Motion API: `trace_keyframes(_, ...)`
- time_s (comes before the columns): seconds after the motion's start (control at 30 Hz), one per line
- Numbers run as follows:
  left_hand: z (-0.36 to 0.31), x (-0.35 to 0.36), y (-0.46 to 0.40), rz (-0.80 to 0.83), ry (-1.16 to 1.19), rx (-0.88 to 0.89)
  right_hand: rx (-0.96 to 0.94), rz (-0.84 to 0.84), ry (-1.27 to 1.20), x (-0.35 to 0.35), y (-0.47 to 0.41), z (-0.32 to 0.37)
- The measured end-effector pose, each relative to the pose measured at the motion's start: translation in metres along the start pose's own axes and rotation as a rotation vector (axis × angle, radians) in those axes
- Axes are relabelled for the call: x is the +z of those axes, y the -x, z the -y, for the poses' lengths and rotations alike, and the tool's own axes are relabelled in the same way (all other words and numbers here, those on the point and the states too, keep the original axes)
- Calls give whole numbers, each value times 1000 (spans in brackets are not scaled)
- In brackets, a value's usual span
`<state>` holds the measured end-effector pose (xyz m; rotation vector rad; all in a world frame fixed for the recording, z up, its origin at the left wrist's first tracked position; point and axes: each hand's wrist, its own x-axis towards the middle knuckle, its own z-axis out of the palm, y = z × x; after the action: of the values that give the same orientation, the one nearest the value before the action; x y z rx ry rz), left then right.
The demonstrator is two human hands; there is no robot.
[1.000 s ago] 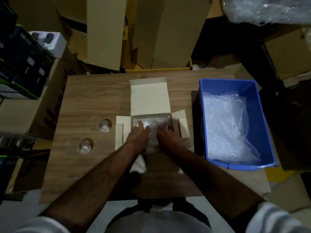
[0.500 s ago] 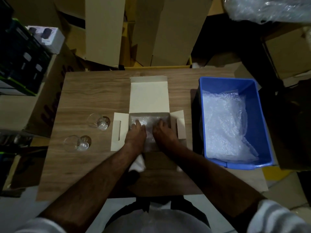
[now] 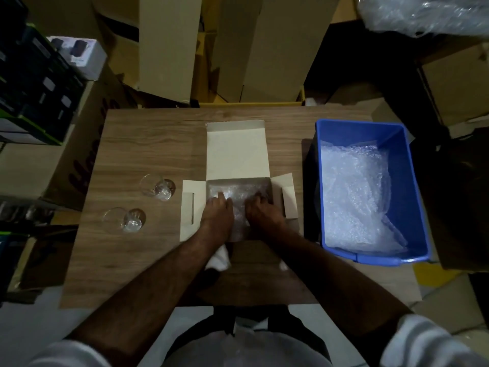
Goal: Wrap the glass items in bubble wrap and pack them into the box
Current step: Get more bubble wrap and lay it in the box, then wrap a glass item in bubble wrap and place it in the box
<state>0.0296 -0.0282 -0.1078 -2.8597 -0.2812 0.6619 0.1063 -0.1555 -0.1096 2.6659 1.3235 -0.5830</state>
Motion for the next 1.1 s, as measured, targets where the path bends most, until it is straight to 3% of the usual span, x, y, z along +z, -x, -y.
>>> trace_keyframes(0.2,4,-1,1,11,22,15,-25,-29,-11,3,3,-2)
trace_keyframes(0.37,7,-15,9,-76,53,31,-99,-54,-2,-16,16,-7)
trace_keyframes(0.53,1,-34,28,-295,273,67,-40,-384,-255,-45,67,-34)
trace_keyframes(0.67,-36,-59,30,-499,463,76,-1,-401,-293,-56,112,-67)
trace_keyframes(0.8,-87,-84,19,-545,554,116,168,-605,-386,-43,147,-102)
trace_keyframes(0.93,-140,-107,6,-618,654,182,326,-518,-325,-18,170,-140)
trace_keyframes(1.1,-184,-117,-24,-597,621,226,439,-143,-314,-11,179,-180)
